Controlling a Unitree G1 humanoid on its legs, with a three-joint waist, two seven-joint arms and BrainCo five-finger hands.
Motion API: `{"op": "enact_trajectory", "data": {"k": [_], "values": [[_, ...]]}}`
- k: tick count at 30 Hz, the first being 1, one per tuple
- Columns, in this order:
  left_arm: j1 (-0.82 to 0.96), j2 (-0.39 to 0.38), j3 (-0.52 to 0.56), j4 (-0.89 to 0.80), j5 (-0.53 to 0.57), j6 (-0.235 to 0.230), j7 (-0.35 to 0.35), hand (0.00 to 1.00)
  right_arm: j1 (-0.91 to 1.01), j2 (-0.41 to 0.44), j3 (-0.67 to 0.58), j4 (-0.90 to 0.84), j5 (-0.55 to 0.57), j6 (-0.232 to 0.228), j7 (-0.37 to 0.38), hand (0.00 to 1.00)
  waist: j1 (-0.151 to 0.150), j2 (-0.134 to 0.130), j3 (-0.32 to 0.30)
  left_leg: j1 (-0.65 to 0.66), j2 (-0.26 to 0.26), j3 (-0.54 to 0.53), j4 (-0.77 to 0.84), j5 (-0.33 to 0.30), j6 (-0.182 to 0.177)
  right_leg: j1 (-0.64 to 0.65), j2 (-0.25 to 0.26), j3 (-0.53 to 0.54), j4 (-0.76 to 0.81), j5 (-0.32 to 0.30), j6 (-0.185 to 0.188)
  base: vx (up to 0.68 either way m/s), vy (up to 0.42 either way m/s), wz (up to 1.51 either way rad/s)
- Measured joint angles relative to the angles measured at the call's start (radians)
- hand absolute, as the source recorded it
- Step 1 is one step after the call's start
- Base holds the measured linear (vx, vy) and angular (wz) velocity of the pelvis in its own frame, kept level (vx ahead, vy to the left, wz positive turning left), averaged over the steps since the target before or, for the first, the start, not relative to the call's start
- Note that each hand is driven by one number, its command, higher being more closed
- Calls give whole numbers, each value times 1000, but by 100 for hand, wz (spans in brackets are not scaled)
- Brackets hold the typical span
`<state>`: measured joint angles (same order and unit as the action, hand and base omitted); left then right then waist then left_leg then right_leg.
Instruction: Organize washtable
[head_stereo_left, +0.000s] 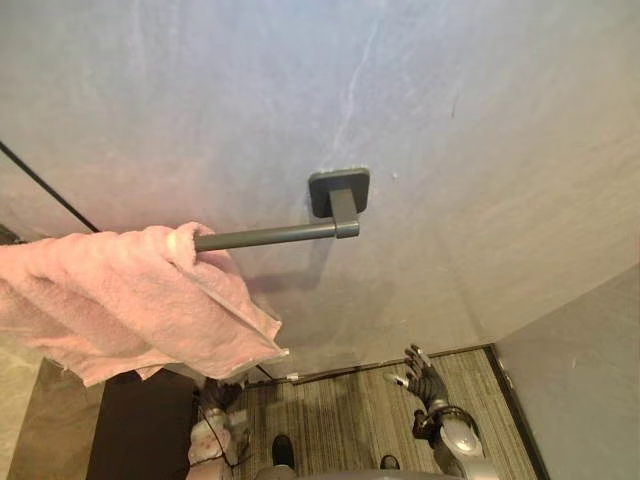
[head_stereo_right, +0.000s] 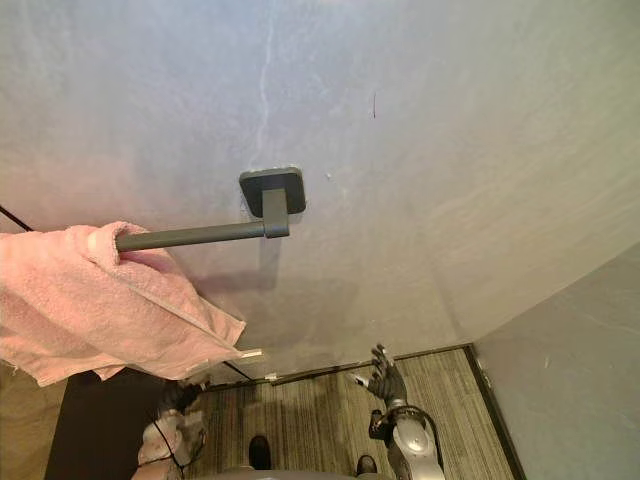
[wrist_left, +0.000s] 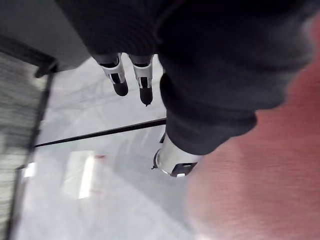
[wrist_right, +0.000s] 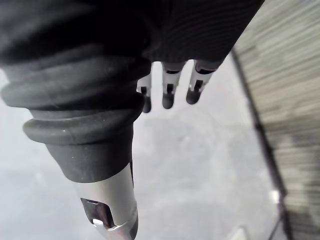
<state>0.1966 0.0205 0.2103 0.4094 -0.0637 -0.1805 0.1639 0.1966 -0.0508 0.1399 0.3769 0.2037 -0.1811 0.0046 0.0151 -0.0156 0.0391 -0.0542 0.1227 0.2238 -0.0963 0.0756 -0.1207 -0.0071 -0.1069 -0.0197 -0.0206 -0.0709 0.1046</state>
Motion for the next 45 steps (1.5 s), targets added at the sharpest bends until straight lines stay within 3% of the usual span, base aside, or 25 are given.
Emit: {"op": "enact_trajectory", "data": {"k": [6, 8, 15, 19, 21, 28, 33, 35, 36, 37, 39, 42, 45], "values": [[120, -83, 67, -370, 38, 2, 79, 0, 38, -20, 135, -277, 31, -18, 55, 0, 11, -10, -1, -8, 2, 0, 0, 0, 0, -14, 2, 0, 6, 0, 1, 8, -4, -1], [152, -87, 67, -463, 66, 17, 70, 0, 37, -20, 164, -328, 42, -16, 69, 0, 22, -10, -1, -7, 1, 0, 0, 0, 0, -15, 1, 1, 10, 0, 1, -37, 2, 0], [315, -101, 63, -627, 70, 76, -153, 0, -48, -43, 282, -376, 176, -5, 116, 0, 30, -10, -5, -8, -1, -20, 0, 2, 2, -14, 0, -11, 22, -1, 3, -31, 2, 5], [397, -46, 55, -648, 34, 110, -284, 0, -126, -55, 381, -376, 236, -4, 142, 0, 40, -4, -11, -9, -1, -33, 0, 6, 3, -10, 0, -28, 28, -2, 3, -18, -5, 7], [401, -23, 58, -648, 28, 119, -315, 0, -171, -54, 430, -375, 244, -4, 152, 0, 57, -2, -14, -9, -1, -42, 0, 10, 4, -7, 1, -37, 31, -2, 3, -24, -9, 17], [395, 41, 64, -648, 28, 130, -361, 0, -341, -2, 467, -338, 269, -9, 164, 0, 59, -3, -16, -74, 3, -161, 1, 51, 0, -3, 16, -151, 49, -10, -8, -47, -24, 48], [294, 166, -38, -685, -1, 128, -362, 0, -365, -20, 370, -326, 278, -36, 125, 0, 73, -7, -1, -151, 12, -233, 17, 66, 0, -67, 22, -230, 148, -49, -36, -99, -14, 48], [264, 210, -76, -704, -29, 124, -375, 0, -368, -29, 366, -329, 288, -52, 124, 0, 72, -25, 16, -210, 14, -231, 140, 13, 20, -78, -2, -228, 152, -47, -39, -61, 43, -4], [241, 234, -98, -706, -62, 117, -390, 0, -370, -38, 367, -331, 305, -58, 127, 0, 68, -24, 47, -280, 17, -230, 372, -79, 63, -70, -9, -216, 167, -47, -37, -65, 74, -31], [245, 245, -115, -709, -88, 109, -403, 0, -363, -46, 368, -332, 312, -58, 129, 0, 60, -5, 60, -306, 23, -250, 503, -130, 65, -49, 0, -205, 174, -48, -29, -72, 73, -45], [253, 269, -155, -718, -107, 102, -403, 0, -337, -42, 371, -353, 319, -62, 133, 0, 47, 20, 42, -283, 31, -269, 478, -207, 13, -48, 13, -179, 170, -48, -14, -77, 144, -35], [217, 312, -182, -739, -141, 84, -405, 0, -334, -20, 368, -376, 337, -75, 143, 0, 47, -15, 39, -297, 0, -236, 461, -192, 26, -86, -32, -154, 153, -13, 6, -50, 154, -21], [222, 314, -183, -742, -162, 71, -401, 0, -362, -8, 380, -376, 335, -75, 148, 0, 56, 6, 55, -328, 14, -171, 554, -231, 67, -111, -36, -78, 156, 22, 13, -64, 169, -62]]}}
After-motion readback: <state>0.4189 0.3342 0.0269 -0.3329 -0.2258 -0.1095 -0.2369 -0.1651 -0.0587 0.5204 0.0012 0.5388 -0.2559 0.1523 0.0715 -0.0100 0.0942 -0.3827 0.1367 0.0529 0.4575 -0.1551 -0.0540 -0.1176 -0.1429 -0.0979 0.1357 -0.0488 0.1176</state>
